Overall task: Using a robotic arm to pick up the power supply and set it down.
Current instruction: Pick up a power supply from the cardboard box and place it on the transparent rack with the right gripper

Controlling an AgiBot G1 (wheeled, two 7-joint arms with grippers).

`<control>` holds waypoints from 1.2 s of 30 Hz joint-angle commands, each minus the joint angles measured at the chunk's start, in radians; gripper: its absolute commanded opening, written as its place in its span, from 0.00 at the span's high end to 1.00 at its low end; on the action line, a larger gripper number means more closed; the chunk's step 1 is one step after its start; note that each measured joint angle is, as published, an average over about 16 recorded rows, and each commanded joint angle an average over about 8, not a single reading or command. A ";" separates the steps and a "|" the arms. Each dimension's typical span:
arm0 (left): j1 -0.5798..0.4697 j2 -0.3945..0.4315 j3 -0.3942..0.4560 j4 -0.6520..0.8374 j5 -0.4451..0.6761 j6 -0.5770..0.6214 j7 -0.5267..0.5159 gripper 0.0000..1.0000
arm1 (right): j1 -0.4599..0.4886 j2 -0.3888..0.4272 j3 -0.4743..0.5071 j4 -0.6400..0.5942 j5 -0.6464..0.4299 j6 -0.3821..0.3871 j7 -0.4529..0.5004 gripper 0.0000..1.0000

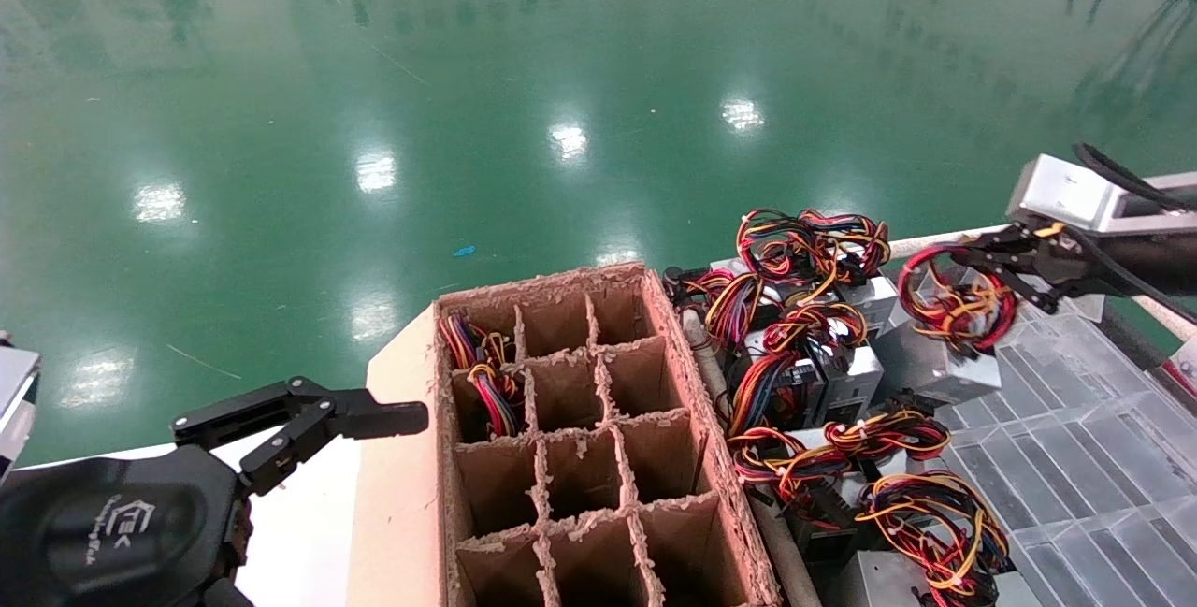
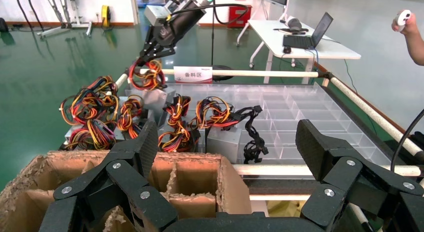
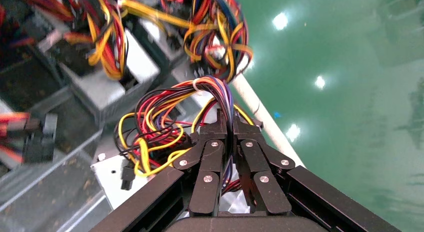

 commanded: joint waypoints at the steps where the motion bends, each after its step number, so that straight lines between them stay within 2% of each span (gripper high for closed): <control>1: 0.000 0.000 0.000 0.000 0.000 0.000 0.000 0.00 | -0.001 0.010 -0.003 -0.001 -0.005 -0.002 0.002 1.00; 12: 0.000 0.000 0.000 0.000 0.000 0.000 0.000 0.00 | 0.003 0.031 -0.004 0.009 -0.005 0.046 0.014 1.00; 24: 0.000 0.000 0.000 0.000 0.000 0.000 0.000 0.00 | -0.034 -0.024 -0.006 0.017 -0.008 0.074 0.029 1.00; 31: 0.000 0.000 0.000 0.000 0.000 0.000 0.000 0.00 | -0.033 -0.048 -0.012 0.020 -0.016 0.061 0.046 1.00; 33: 0.000 0.000 0.000 0.000 0.000 0.000 0.000 0.00 | -0.028 -0.053 -0.014 0.021 -0.020 0.051 0.050 0.94; 36: 0.000 0.000 0.000 0.000 0.000 0.000 0.000 0.00 | -0.021 -0.061 -0.019 0.023 -0.026 0.033 0.057 0.60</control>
